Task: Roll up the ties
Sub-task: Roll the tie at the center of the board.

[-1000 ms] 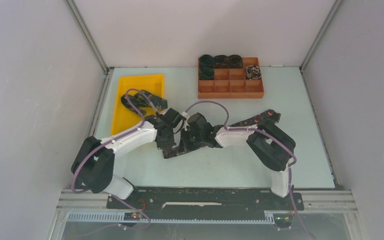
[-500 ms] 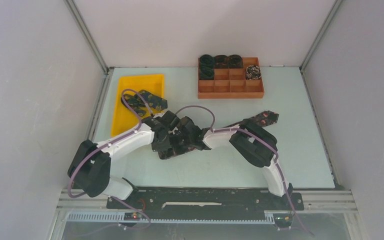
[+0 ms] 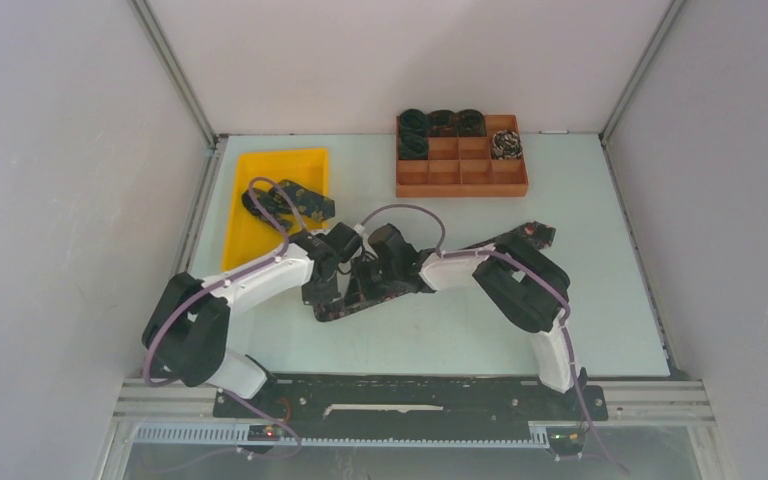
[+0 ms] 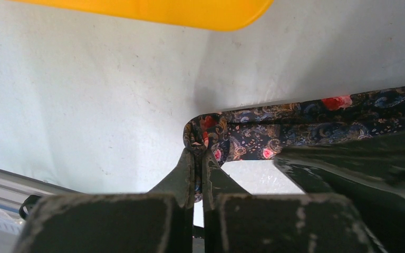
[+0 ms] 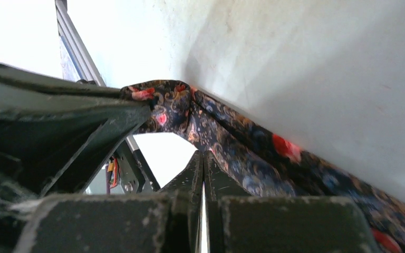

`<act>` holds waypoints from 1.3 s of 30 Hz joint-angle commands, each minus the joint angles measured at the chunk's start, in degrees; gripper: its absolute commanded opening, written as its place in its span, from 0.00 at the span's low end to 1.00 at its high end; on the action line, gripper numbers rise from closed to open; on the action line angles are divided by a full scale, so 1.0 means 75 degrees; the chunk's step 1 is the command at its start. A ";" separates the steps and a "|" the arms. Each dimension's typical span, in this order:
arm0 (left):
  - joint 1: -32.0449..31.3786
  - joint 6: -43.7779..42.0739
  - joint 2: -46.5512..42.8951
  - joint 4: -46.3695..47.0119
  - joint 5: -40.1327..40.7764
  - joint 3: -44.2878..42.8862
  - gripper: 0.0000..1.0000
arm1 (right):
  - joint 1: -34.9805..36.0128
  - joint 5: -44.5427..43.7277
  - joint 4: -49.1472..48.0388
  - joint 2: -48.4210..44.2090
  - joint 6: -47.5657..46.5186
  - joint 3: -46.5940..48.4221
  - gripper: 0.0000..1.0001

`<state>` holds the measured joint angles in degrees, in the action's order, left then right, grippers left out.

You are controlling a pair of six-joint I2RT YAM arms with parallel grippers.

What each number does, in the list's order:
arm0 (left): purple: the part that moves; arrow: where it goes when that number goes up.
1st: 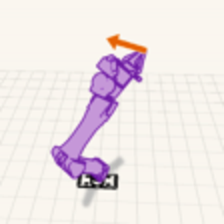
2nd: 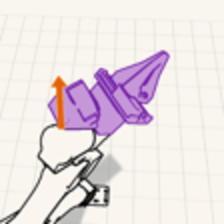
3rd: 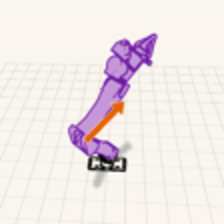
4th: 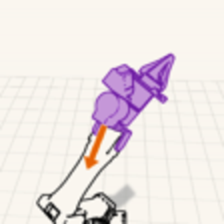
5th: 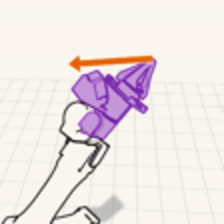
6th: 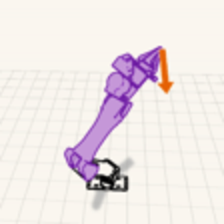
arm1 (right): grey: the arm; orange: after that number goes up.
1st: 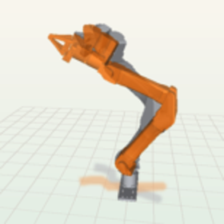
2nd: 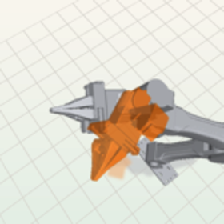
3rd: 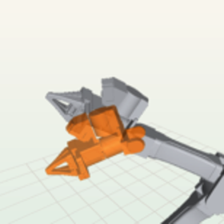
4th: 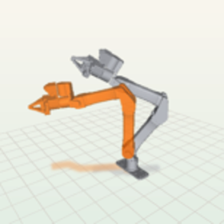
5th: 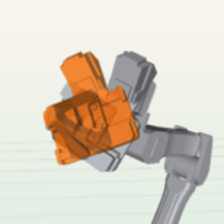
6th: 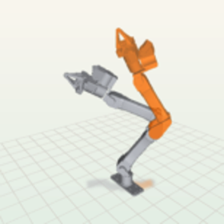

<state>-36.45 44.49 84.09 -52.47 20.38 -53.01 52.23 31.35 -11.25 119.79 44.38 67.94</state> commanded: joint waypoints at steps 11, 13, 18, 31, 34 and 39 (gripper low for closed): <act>0.0029 -0.0108 0.0113 -0.0207 0.0030 -0.0510 0.00 | -0.0081 0.0427 -0.1428 0.0046 0.0663 -0.0043 0.00; 0.0031 -0.0108 0.0107 -0.0185 -0.0042 -0.0511 0.00 | -0.0027 0.0507 -0.1535 0.0267 0.0761 0.0106 0.00; 0.0032 -0.0125 0.0086 -0.0317 0.0042 -0.0515 0.00 | 0.0012 0.0654 -0.1866 0.0593 0.0990 0.0283 0.00; 0.0031 -0.0656 0.0195 -0.0750 -0.0190 -0.0814 0.00 | -0.0008 0.1496 -0.2766 0.1005 0.0996 0.0433 0.00; 0.0031 -0.0813 0.0336 -0.0893 -0.0267 -0.0938 0.00 | -0.0007 0.1680 -0.3037 0.1124 0.1095 0.0450 0.00; 0.0032 -0.0909 0.0541 -0.0957 -0.0351 -0.1077 0.00 | -0.0055 0.1861 -0.3072 0.1237 0.1098 0.0496 0.00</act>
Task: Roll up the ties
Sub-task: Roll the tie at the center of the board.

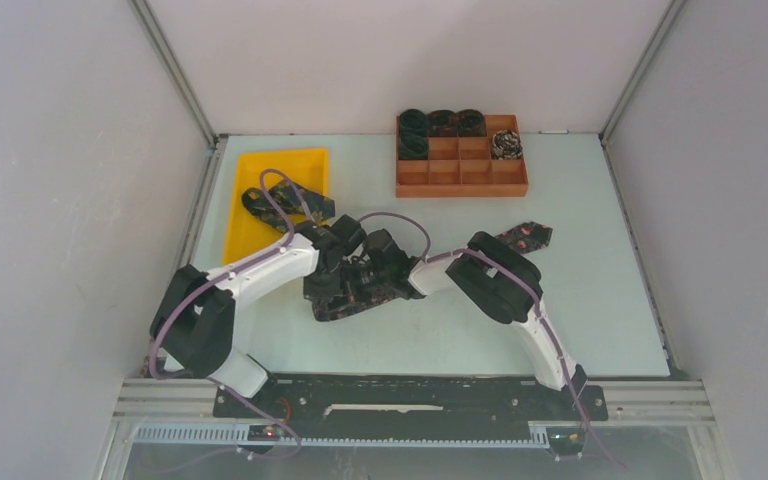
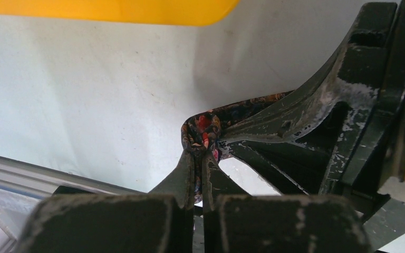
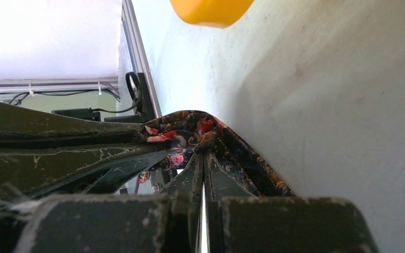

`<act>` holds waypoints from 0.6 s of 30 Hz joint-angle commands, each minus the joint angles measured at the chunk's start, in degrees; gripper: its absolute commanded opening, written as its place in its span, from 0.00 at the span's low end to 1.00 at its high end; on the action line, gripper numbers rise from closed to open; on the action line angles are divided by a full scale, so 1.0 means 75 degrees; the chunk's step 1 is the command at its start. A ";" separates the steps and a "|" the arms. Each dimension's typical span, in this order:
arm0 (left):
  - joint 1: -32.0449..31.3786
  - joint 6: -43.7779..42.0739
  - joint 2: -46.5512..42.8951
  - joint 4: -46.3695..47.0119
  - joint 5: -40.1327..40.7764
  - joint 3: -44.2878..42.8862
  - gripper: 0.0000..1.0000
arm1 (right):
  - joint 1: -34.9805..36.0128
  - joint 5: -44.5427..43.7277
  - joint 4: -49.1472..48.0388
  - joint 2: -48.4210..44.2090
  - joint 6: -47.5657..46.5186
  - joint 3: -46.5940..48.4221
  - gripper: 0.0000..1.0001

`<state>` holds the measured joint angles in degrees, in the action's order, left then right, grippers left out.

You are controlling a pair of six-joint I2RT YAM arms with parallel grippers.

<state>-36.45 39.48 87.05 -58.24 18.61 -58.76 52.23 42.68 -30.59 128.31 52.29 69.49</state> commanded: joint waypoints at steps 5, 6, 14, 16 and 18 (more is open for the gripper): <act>0.0028 -0.0287 0.0485 -0.0251 -0.0222 -0.0536 0.01 | -0.0151 0.0375 -0.0227 -0.0118 -0.0130 0.0165 0.00; 0.0021 -0.0295 0.0580 -0.0276 -0.0254 -0.0578 0.01 | -0.0181 0.0379 -0.0200 -0.0207 -0.0175 0.0080 0.00; -0.0195 -0.0105 0.1021 -0.0360 -0.0302 -0.0842 0.02 | -0.0455 0.0310 0.0455 -0.0921 -0.0666 -0.0383 0.00; -0.0217 -0.0079 0.1096 -0.0406 -0.0279 -0.0919 0.02 | -0.0550 0.0273 0.0625 -0.1128 -0.0784 -0.0562 0.00; -0.0243 -0.0062 0.1175 -0.0430 -0.0267 -0.0990 0.03 | -0.0663 0.0240 0.0772 -0.1319 -0.0888 -0.0772 0.00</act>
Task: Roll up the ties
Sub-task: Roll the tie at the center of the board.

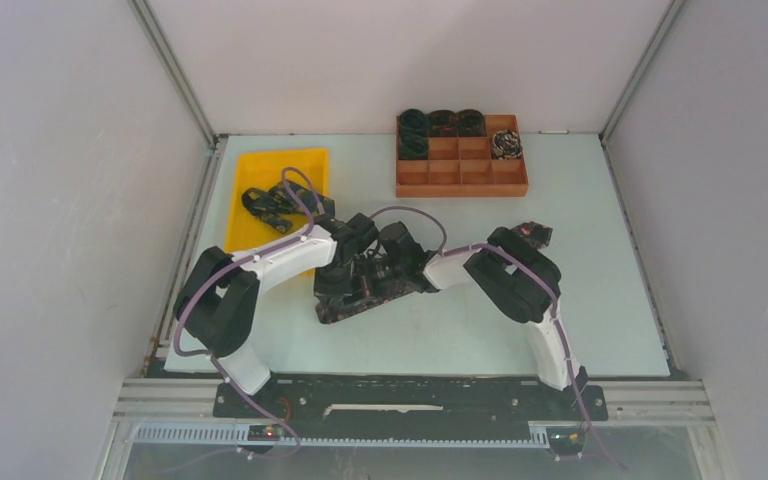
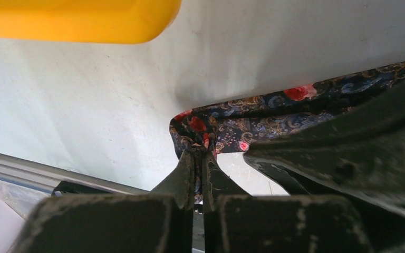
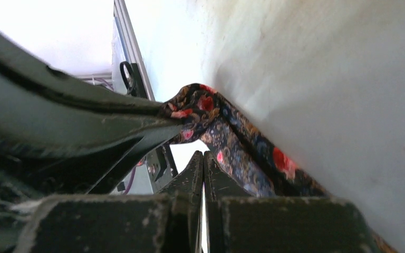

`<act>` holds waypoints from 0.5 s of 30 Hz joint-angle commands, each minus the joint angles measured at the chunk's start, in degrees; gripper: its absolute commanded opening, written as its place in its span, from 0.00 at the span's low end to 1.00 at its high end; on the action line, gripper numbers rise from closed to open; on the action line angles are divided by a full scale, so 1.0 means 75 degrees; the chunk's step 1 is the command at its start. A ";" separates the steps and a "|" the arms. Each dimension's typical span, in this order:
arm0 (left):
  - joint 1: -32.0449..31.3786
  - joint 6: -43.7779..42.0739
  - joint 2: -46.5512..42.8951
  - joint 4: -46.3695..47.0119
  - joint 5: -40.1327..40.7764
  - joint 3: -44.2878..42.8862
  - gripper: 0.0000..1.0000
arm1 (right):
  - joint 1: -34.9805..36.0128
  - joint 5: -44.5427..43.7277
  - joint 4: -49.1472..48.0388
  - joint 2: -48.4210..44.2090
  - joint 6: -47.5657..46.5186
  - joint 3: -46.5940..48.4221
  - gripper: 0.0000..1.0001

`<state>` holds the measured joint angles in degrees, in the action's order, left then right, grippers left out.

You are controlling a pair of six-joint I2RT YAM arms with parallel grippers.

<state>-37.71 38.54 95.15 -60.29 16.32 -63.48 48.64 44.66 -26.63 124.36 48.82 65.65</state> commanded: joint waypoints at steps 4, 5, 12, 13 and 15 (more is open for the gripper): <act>-0.0154 0.0104 0.0257 -0.0168 0.0016 -0.0499 0.10 | -0.0429 -0.0005 0.0431 -0.1199 -0.0604 -0.0746 0.00; -0.0194 0.0122 0.0300 -0.0165 0.0009 -0.0551 0.14 | -0.0464 0.0006 0.0439 -0.1297 -0.0648 -0.0863 0.00; -0.0407 0.0243 0.0475 -0.0021 -0.0219 -0.0839 0.35 | -0.0716 0.0015 0.0499 -0.1696 -0.0761 -0.1407 0.00; -0.0419 0.0271 0.0463 0.0015 -0.0274 -0.0831 0.36 | -0.0730 0.0015 0.0493 -0.1733 -0.0760 -0.1457 0.00; -0.0452 0.0322 0.0430 0.0085 -0.0310 -0.0829 0.37 | -0.0761 -0.0001 0.0461 -0.1803 -0.0757 -0.1556 0.00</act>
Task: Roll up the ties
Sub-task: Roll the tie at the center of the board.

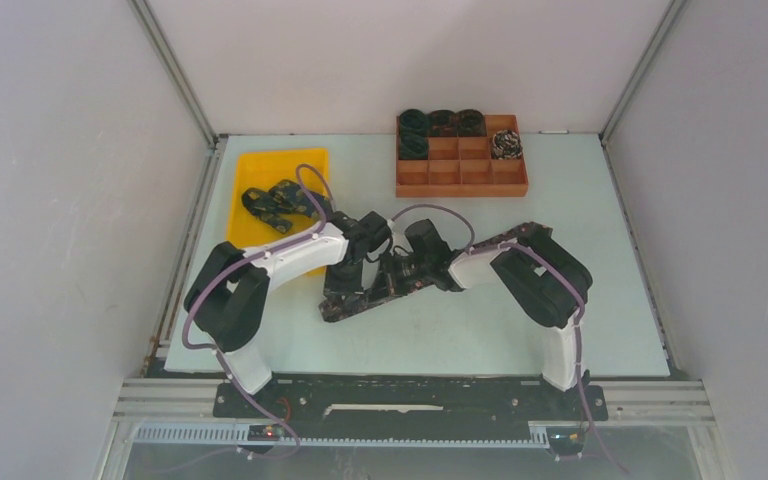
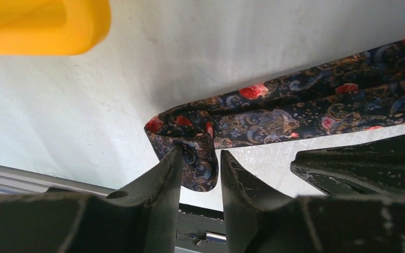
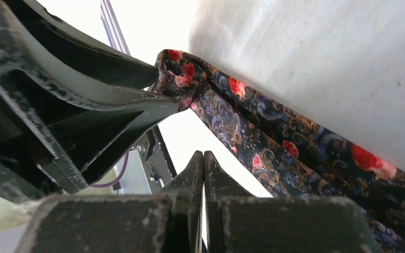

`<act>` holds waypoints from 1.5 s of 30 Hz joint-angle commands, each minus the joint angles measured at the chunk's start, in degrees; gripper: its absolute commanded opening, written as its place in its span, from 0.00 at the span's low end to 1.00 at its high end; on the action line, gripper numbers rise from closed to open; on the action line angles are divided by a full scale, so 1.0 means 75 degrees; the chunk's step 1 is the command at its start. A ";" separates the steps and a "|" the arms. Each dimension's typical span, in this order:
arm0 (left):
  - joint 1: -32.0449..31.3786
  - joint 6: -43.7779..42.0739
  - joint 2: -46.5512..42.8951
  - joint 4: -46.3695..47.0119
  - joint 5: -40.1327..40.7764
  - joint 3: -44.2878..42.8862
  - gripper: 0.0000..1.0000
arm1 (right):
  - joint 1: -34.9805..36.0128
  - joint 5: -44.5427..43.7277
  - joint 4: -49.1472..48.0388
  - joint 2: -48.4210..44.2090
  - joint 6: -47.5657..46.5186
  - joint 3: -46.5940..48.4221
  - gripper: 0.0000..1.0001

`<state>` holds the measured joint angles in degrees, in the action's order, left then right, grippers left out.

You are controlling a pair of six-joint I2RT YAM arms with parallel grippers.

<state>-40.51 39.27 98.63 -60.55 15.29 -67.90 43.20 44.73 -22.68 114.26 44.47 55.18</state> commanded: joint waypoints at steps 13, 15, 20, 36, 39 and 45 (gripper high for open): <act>-0.0107 0.0694 -0.0895 0.1743 -0.0973 0.0627 0.41 | -0.0110 -0.0386 0.0249 -0.1062 -0.0228 -0.0540 0.00; -0.0103 0.0694 -0.0986 0.2107 -0.1094 0.0864 0.41 | -0.0104 -0.0436 0.0297 -0.1148 -0.0220 -0.0560 0.00; -0.0097 0.0745 -0.1269 0.2794 -0.1216 0.1316 0.37 | -0.0022 -0.0542 0.0314 -0.1243 -0.0128 -0.0560 0.00; 0.0619 0.0683 -0.2749 0.4003 -0.1647 0.2801 0.09 | 0.0529 -0.1022 0.0365 -0.0867 0.0267 0.0010 0.00; 0.0687 0.0646 -0.3058 0.4076 -0.1753 0.2956 0.09 | 0.0635 -0.1094 0.0504 -0.0783 0.0267 0.0231 0.00; 0.0782 0.0401 -0.4053 0.3482 -0.1365 0.2959 0.25 | 0.0742 -0.1264 0.0751 -0.0668 0.0240 0.0538 0.00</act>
<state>-35.42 44.03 74.46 -32.58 3.27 -45.32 48.18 37.01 -18.31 108.33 46.30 56.05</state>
